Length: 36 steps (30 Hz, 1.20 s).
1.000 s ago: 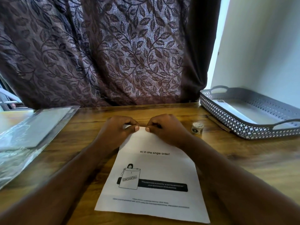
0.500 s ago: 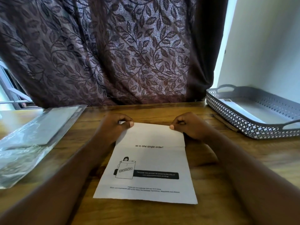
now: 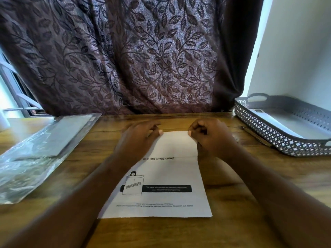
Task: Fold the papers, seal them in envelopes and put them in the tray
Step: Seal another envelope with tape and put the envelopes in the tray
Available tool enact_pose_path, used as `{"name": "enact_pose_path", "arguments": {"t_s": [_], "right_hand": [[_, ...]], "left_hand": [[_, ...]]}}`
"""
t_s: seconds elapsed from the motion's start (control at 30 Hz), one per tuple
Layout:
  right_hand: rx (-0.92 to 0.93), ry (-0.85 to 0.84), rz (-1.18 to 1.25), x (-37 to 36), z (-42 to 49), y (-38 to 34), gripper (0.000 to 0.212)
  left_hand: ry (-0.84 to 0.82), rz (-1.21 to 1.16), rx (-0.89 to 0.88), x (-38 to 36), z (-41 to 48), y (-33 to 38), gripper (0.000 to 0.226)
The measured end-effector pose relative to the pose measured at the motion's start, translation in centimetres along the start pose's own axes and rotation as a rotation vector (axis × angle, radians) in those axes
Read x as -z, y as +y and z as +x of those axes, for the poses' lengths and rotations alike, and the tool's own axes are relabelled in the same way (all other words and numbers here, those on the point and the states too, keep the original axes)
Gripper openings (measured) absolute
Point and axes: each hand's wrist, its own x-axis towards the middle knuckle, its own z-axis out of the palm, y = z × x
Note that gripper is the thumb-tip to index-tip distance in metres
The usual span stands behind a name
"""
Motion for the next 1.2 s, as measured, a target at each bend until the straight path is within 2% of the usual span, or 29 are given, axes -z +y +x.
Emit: {"name": "enact_pose_path", "arguments": {"t_s": [0.1,0.23,0.33,0.53,0.8,1.0,1.07,1.13,1.2], "right_hand": [[0.129,0.055,-0.031,-0.7,-0.1,-1.5,0.007],[0.157,0.029,-0.022,-1.1,-0.4,-1.6,0.004],[0.124,0.069,-0.012,-0.8,-0.2,-0.6,0.006],[0.023,0.052,-0.013,-0.2,0.0,1.4,0.006],[-0.081,0.074,-0.030,-0.1,0.4,3.6,0.008],[-0.204,0.114,0.006,0.7,0.5,4.4,0.009],[-0.222,0.109,0.076,1.0,0.4,4.3,0.013],[-0.229,0.109,0.123,1.1,0.3,4.1,0.014],[-0.228,0.100,0.139,0.9,0.4,3.8,0.014]], "left_hand": [[-0.056,-0.016,-0.069,-0.4,-0.1,2.2,0.027],[-0.087,-0.058,-0.032,-0.4,0.0,2.6,0.014],[-0.079,-0.066,0.004,-0.4,0.1,1.7,0.011],[-0.058,0.077,0.096,0.0,0.4,-1.2,0.011],[-0.047,0.097,0.260,0.7,0.2,-4.6,0.009],[-0.083,-0.125,0.414,1.1,0.2,-6.0,0.017],[-0.053,-0.359,0.441,1.1,0.2,-6.0,0.017],[-0.047,-0.641,0.498,1.0,0.4,-5.6,0.027],[-0.103,-0.716,0.476,0.8,0.5,-5.1,0.035]]}}
